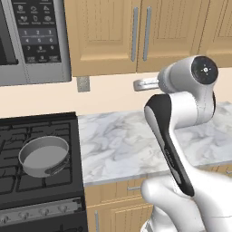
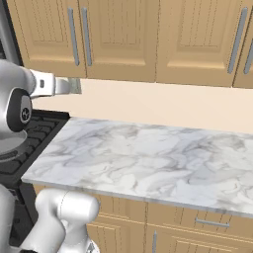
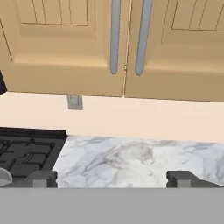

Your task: Open the cabinet and move the ladle to the pot. Then close the cabinet.

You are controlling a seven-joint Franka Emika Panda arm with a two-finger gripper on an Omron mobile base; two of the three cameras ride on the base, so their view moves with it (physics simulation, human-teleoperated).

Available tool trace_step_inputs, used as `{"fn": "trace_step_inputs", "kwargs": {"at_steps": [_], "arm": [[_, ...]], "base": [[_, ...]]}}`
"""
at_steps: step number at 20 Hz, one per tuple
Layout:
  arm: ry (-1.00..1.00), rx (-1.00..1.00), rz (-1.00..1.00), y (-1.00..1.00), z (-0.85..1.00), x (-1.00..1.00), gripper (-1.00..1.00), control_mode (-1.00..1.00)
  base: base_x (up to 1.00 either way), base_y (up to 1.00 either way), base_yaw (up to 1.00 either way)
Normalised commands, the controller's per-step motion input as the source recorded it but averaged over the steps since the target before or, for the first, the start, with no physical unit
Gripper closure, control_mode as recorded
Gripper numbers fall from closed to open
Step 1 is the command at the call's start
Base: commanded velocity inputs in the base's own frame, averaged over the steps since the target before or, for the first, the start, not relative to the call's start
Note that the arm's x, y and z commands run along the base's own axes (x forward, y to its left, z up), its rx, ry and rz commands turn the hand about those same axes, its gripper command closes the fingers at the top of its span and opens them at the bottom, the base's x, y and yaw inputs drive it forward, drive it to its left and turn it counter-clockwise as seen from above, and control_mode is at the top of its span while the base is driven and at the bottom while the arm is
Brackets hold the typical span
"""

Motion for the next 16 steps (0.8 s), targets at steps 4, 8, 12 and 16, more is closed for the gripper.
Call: {"fn": "trace_step_inputs", "kwargs": {"at_steps": [4,8,12,16], "arm": [[-0.05,0.0,0.01,0.16,0.39,0.0,-1.0,-1.0],[-0.03,0.0,0.01,0.13,0.36,0.0,-1.0,-1.0],[-0.02,0.0,0.0,0.06,0.31,0.06,-1.0,-1.0],[-0.02,0.0,0.0,0.0,0.24,0.22,-1.0,-1.0]], "base": [[0.0,0.0,0.0],[0.0,0.0,0.0],[0.0,0.0,0.0],[0.0,0.0,0.0]]}}
